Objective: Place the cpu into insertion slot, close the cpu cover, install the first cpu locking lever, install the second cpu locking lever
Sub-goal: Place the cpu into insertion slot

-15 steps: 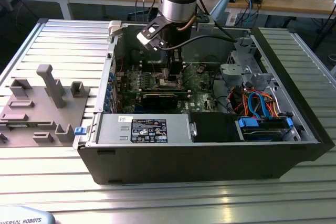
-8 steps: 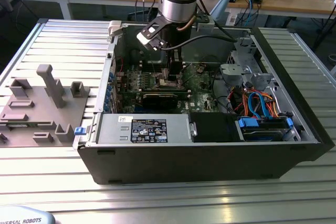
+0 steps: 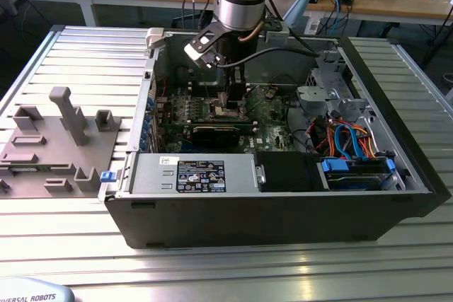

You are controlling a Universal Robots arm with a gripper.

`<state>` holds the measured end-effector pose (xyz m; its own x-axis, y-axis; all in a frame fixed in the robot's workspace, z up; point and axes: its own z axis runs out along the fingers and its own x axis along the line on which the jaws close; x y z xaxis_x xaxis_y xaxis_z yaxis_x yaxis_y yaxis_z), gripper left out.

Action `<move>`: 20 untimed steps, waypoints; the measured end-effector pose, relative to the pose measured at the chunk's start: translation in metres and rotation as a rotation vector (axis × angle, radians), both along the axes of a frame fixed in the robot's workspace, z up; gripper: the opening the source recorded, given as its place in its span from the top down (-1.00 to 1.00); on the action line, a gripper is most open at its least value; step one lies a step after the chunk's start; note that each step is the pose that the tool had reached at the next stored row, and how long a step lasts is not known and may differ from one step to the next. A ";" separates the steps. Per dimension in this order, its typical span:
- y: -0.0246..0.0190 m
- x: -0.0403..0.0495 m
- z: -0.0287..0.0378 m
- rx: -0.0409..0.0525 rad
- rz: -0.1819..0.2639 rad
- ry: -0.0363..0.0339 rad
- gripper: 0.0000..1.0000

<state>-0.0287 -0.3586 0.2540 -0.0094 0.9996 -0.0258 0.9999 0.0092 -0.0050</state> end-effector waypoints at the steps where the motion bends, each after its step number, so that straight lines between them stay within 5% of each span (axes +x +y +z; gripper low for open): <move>1: 0.0000 0.0000 0.0000 0.0000 -0.001 0.0000 -0.08; 20: 0.0000 0.0000 -0.0005 -0.0001 -0.013 0.0000 -0.08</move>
